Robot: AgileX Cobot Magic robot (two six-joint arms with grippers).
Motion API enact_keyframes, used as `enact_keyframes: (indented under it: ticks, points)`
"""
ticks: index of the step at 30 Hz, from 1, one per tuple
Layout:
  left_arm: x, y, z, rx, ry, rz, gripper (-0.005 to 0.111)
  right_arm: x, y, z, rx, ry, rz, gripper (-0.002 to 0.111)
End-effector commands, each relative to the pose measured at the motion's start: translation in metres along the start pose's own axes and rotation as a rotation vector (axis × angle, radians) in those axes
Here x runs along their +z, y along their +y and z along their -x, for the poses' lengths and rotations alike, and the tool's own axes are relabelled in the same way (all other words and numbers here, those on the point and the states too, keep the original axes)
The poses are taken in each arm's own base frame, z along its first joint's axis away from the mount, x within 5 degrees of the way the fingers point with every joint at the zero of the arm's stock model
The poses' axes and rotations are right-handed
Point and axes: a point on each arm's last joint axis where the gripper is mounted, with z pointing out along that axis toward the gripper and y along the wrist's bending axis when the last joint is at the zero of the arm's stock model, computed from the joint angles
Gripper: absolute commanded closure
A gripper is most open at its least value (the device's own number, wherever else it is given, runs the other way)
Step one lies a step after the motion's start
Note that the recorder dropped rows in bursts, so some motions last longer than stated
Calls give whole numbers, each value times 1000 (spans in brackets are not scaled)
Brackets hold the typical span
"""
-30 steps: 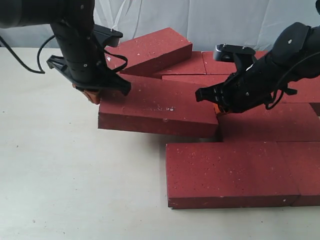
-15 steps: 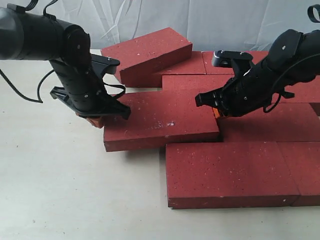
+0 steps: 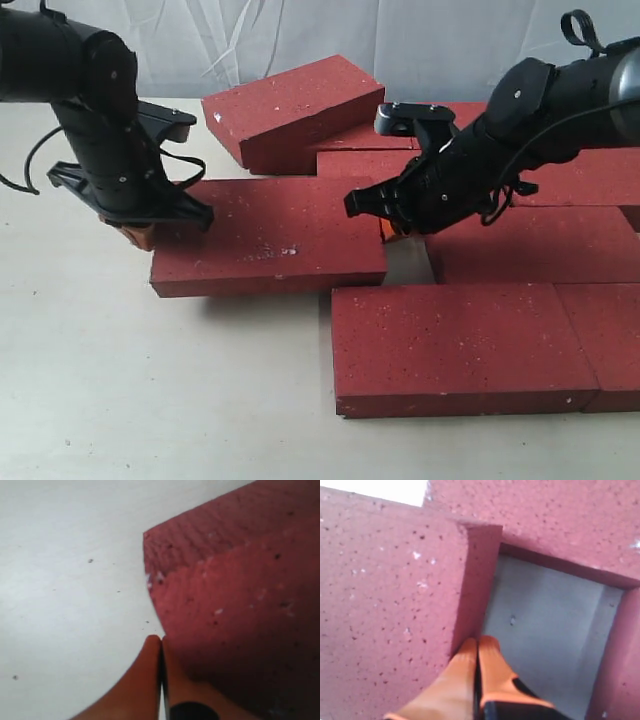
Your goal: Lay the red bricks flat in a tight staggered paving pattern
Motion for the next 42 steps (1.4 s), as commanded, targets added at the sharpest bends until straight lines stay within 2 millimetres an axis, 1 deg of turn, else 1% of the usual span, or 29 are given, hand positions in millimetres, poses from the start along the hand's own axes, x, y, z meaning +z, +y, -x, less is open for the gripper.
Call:
enact_keyframes:
  ticks: [1, 3, 8, 10, 13, 16, 17, 19, 22, 24, 28, 31, 35, 38, 42]
  points:
    - [-29, -9, 3, -44, -125, -106, 107, -6, 41, 13, 24, -39, 131, 109]
    - [-38, 2, 1, -51, -141, -82, 107, -6, 52, 15, 27, -51, 160, 109]
    - [-38, 26, -2, -61, -104, -60, 107, -4, 73, 18, -19, -65, 184, 109]
    - [-37, 32, -3, -74, -101, -56, 107, 1, 79, 19, -20, -64, 188, 109]
    - [-34, 37, -5, -91, -102, -53, 107, 17, 85, 18, -11, -42, 196, 109]
    - [-25, 40, -10, -93, -88, -45, 107, 36, 84, 17, -5, -8, 192, 109]
    - [-18, 39, -12, -94, -76, -45, 107, 41, 83, 17, -2, 1, 189, 109]
    - [-7, 39, -15, -97, -51, -48, 107, 46, 81, 15, 3, 15, 185, 109]
    - [10, 38, -17, -101, -18, -50, 107, 48, 80, 14, -5, 20, 179, 109]
    - [16, 38, -17, -103, -11, -52, 107, 47, 80, 15, -13, 16, 174, 109]
    - [24, 38, -13, -92, -24, -52, 107, 47, 77, 14, -53, 21, 140, 109]
    - [30, 38, -11, -65, -36, -60, 107, 48, 73, 12, -47, 43, 93, 109]
    - [45, 34, -10, -108, -9, -101, 107, 48, 70, 11, -48, 59, 68, 109]
    - [47, 33, -10, -117, 0, -109, 107, 47, 66, 13, -22, 52, 62, 109]
    - [47, 34, -12, -106, 15, -99, 107, 43, 53, 19, 35, 34, 45, 109]
